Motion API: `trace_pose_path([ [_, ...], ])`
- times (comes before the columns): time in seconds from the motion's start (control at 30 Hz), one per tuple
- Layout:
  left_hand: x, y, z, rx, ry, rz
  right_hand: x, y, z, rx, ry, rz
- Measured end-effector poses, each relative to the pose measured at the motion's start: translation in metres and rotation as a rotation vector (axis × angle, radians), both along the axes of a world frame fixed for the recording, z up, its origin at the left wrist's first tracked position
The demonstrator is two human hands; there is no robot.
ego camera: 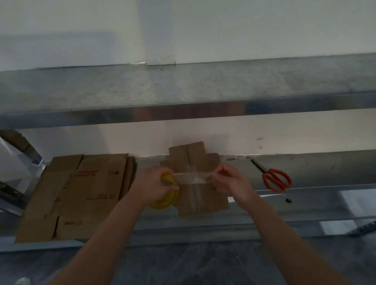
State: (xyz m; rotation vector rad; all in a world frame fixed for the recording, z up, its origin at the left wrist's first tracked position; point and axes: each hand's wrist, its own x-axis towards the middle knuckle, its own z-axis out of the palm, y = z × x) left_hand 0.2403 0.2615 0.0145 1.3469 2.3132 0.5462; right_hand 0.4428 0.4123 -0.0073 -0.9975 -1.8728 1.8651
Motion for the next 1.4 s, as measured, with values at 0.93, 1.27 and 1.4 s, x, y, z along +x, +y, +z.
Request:
trace_pose_path([
  [0.93, 0.037, -0.031, -0.028, -0.016, 0.031, -0.042, 0.033, -0.038, -0.022, 0.246, 0.039, -0.046],
  [1.27, 0.042, -0.019, -0.040, -0.005, 0.224, 0.059, 0.034, -0.034, -0.020, 0.182, 0.032, -0.037],
  [1.4, 0.043, -0.010, -0.044, -0.078, 0.270, -0.016, 0.041, -0.033, -0.021, 0.249, -0.008, -0.022],
])
